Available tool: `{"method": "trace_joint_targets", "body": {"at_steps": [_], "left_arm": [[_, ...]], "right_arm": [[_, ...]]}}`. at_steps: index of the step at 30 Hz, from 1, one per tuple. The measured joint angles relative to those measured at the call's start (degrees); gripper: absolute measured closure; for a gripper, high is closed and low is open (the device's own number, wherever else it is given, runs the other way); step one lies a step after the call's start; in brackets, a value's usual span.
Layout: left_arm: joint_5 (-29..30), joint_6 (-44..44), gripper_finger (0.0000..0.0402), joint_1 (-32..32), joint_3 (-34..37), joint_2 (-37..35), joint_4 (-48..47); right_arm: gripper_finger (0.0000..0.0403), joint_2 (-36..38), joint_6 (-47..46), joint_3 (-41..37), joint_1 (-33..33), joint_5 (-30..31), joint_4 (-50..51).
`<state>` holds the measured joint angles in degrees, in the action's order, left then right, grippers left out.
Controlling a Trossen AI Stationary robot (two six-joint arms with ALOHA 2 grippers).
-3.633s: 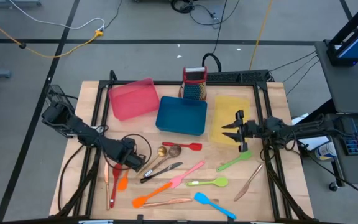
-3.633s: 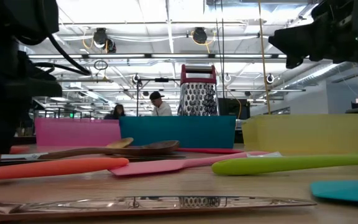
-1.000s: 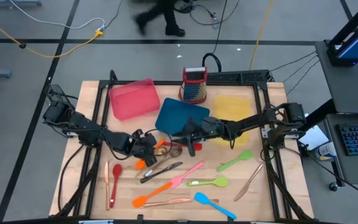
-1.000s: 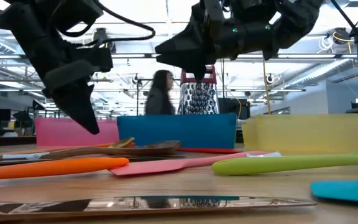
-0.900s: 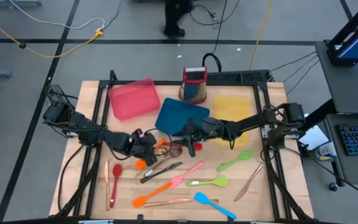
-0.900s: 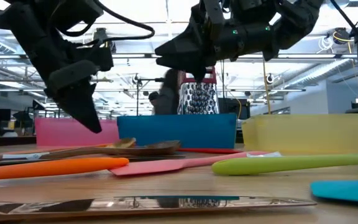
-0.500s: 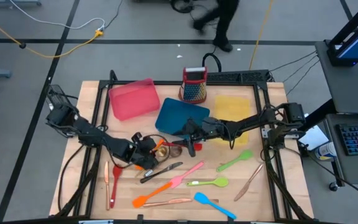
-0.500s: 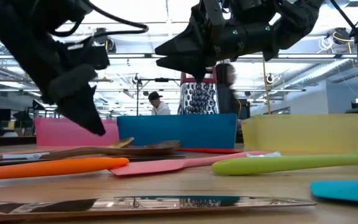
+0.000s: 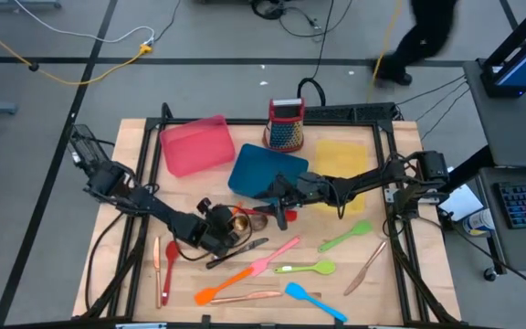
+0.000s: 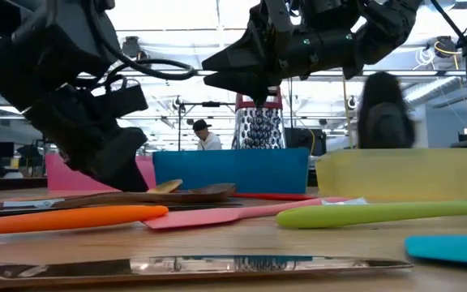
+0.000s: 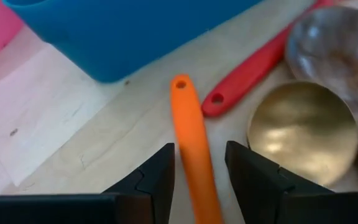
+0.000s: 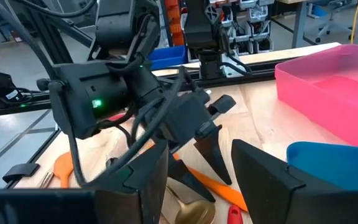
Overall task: Pick & Place Kitchen Items
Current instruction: Put the orange spatula into the blue bin
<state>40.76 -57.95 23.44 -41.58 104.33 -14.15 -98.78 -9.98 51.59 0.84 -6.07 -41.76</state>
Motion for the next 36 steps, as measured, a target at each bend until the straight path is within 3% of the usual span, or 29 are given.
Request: {"method": "trace_joint_targets", "body": {"at_steps": [3,7,13,23,36], "left_arm": [[0.8,-2.4,0.025,-0.1,1.4,0.4,2.1],[1.7,-4.0,0.0263,0.2,7.7,0.5,13.9],[3.8,-3.5,0.0344,0.8,14.6,0.5,28.5],[4.0,1.4,0.0354,0.5,15.4,-0.6,32.9],[4.3,9.7,0.0353,0.4,15.4,-11.7,31.5]], "right_arm": [[0.0231,0.0,0.0,0.0,0.0,0.0,0.0],[0.0231,0.0,0.0,0.0,0.0,0.0,0.0],[0.0232,0.0,0.0,0.0,0.0,0.0,0.0],[0.0232,0.0,0.2,0.0,0.0,0.0,-0.3],[0.0232,0.0,0.2,0.0,0.0,0.0,0.0]]}}
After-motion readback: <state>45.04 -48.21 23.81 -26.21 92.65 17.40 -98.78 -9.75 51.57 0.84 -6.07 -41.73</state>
